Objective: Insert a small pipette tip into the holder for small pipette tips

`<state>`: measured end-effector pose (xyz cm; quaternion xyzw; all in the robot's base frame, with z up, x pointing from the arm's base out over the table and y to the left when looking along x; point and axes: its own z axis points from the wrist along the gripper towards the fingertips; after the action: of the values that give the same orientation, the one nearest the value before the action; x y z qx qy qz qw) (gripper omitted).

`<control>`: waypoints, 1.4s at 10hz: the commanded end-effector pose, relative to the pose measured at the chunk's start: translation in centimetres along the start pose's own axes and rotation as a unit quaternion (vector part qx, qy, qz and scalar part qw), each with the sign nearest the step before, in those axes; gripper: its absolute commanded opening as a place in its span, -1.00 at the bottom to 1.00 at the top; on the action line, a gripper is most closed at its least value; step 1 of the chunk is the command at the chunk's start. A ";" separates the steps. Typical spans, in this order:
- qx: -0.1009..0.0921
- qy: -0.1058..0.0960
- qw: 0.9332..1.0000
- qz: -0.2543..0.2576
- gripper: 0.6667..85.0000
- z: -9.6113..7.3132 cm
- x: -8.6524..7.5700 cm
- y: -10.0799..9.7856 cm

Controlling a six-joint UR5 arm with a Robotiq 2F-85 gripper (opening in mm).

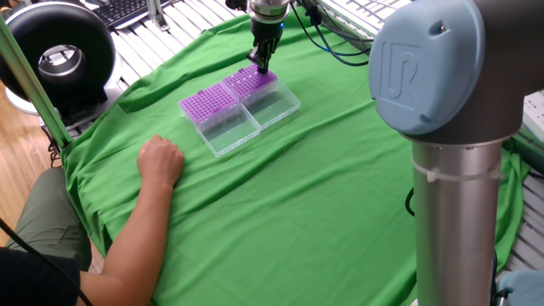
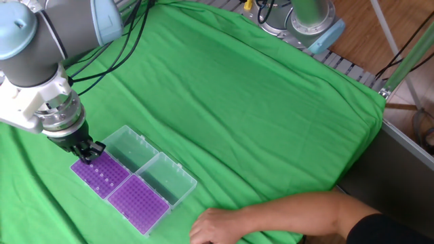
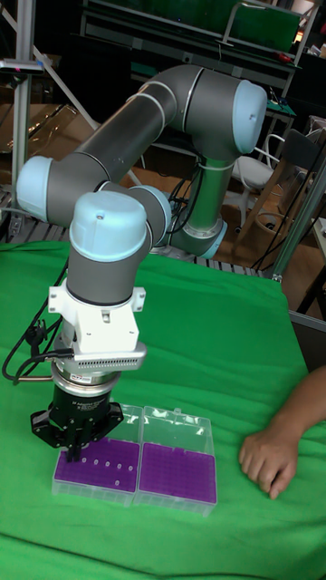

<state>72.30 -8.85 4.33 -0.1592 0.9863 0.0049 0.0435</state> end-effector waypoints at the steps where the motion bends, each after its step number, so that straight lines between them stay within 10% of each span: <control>1: -0.002 -0.008 1.000 0.006 -0.88 0.3 -0.4 -0.2; 9: 0.012 0.010 1.000 0.018 -0.99 -2.1 0.5 -0.6; 14: -0.003 0.026 0.999 0.031 -0.99 -6.5 0.2 0.8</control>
<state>71.51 -9.03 8.71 -0.1371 0.9903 -0.0043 0.0217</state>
